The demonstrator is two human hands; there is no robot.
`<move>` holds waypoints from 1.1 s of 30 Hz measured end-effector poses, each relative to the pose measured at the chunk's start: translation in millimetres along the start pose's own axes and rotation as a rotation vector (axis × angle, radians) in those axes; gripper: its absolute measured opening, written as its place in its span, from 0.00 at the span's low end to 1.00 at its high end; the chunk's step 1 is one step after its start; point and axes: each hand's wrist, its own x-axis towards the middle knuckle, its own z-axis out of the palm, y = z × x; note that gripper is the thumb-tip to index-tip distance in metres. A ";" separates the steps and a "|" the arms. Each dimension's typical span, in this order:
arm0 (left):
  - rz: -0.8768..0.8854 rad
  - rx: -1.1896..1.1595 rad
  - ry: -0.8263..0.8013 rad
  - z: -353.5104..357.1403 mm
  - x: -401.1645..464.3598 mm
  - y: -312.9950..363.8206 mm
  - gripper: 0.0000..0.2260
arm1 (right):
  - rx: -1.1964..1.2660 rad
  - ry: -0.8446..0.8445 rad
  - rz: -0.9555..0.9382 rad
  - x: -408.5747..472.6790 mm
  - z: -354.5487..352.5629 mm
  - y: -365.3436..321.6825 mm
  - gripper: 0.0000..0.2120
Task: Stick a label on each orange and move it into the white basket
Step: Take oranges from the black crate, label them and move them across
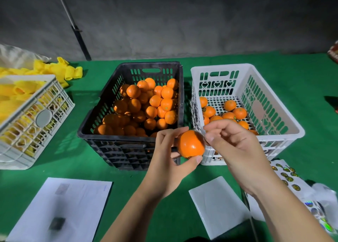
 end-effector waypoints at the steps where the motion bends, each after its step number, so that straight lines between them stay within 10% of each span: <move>1: 0.019 0.021 0.009 0.3 -0.4 1.2 0.29 | -0.022 -0.011 -0.014 0.6 0.0 -1.3 0.08; 16: 0.267 0.433 0.135 -10.8 2.4 34.0 0.31 | -0.743 -0.134 -0.122 8.4 -0.1 -38.9 0.20; 19: 0.251 0.314 0.136 -10.5 1.1 35.0 0.30 | -0.967 -0.071 -0.018 11.4 -6.7 -41.7 0.36; 28: 0.260 0.089 0.064 0.0 0.3 31.9 0.30 | 0.298 -0.191 0.231 -1.0 15.5 -11.3 0.22; 33: 0.239 0.120 0.089 3.3 0.7 21.0 0.30 | 0.093 -0.068 0.110 2.7 18.6 5.5 0.19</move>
